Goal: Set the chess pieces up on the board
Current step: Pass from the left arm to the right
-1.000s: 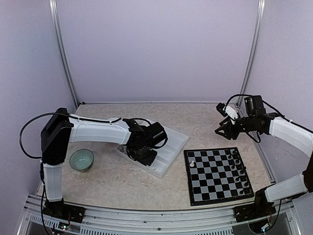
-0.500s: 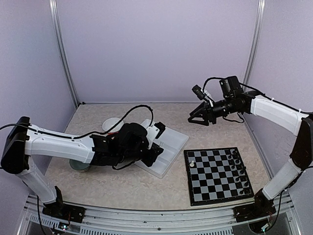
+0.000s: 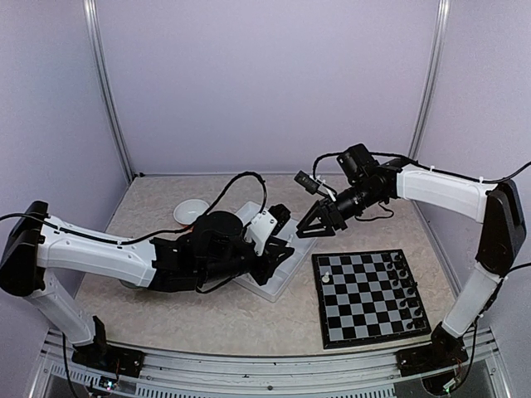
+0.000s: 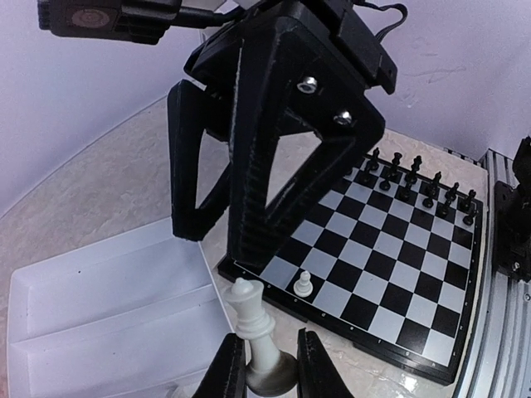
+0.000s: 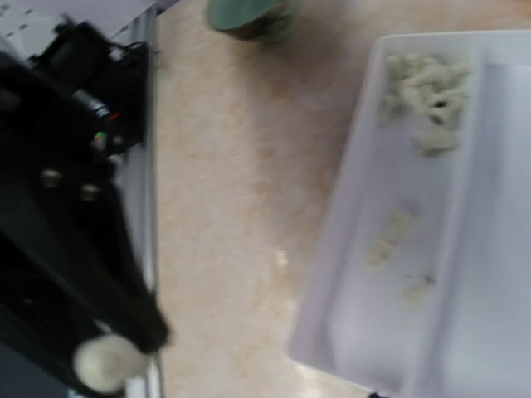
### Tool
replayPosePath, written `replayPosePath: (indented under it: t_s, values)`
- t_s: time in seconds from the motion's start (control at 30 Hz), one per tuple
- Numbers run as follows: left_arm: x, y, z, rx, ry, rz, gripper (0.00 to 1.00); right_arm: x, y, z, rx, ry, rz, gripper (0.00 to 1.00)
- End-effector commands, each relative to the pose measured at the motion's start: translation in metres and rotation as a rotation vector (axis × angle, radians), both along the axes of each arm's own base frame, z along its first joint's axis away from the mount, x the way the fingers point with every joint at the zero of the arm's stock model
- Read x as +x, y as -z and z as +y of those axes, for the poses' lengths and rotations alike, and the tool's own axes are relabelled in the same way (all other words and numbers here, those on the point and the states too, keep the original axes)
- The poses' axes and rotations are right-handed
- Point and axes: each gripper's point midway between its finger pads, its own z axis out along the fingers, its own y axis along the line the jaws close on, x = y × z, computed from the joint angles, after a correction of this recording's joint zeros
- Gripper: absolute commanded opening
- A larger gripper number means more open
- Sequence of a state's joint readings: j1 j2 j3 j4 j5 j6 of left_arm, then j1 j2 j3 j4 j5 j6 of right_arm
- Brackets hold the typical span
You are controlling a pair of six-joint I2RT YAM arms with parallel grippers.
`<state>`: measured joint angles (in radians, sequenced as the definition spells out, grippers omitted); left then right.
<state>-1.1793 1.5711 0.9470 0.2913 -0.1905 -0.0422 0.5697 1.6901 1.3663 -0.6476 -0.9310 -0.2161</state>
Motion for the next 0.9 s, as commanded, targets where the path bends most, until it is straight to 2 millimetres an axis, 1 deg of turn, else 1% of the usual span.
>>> replayPosePath:
  t_s: [0.0, 0.2, 0.37, 0.5, 0.57, 0.73, 0.87]
  values:
    - [-0.001, -0.011, -0.008, -0.026, 0.018, -0.026, 0.15, -0.021, -0.015, 0.010, 0.053, -0.076, 0.055, 0.51]
    - [-0.002, -0.007, -0.016, -0.015, 0.032, -0.015, 0.15, -0.037, -0.023, 0.014, 0.102, -0.140, 0.080, 0.50]
    - [-0.003, -0.005, -0.021, -0.010, 0.042, -0.014, 0.15, -0.043, -0.018, 0.017, 0.085, -0.148, 0.074, 0.45]
    - [-0.002, -0.004, -0.023, -0.003, 0.040, -0.013, 0.15, -0.044, -0.016, 0.018, 0.085, -0.153, 0.085, 0.29]
    - [-0.002, -0.004, -0.023, -0.004, 0.039, -0.012, 0.15, -0.045, -0.016, 0.018, 0.087, -0.154, 0.089, 0.23]
    - [-0.002, -0.007, -0.021, -0.011, 0.030, -0.018, 0.15, -0.045, -0.017, 0.017, 0.086, -0.152, 0.082, 0.17]
    - [0.001, -0.008, -0.019, -0.010, 0.011, -0.023, 0.15, -0.047, -0.016, 0.016, 0.085, -0.151, 0.080, 0.10]
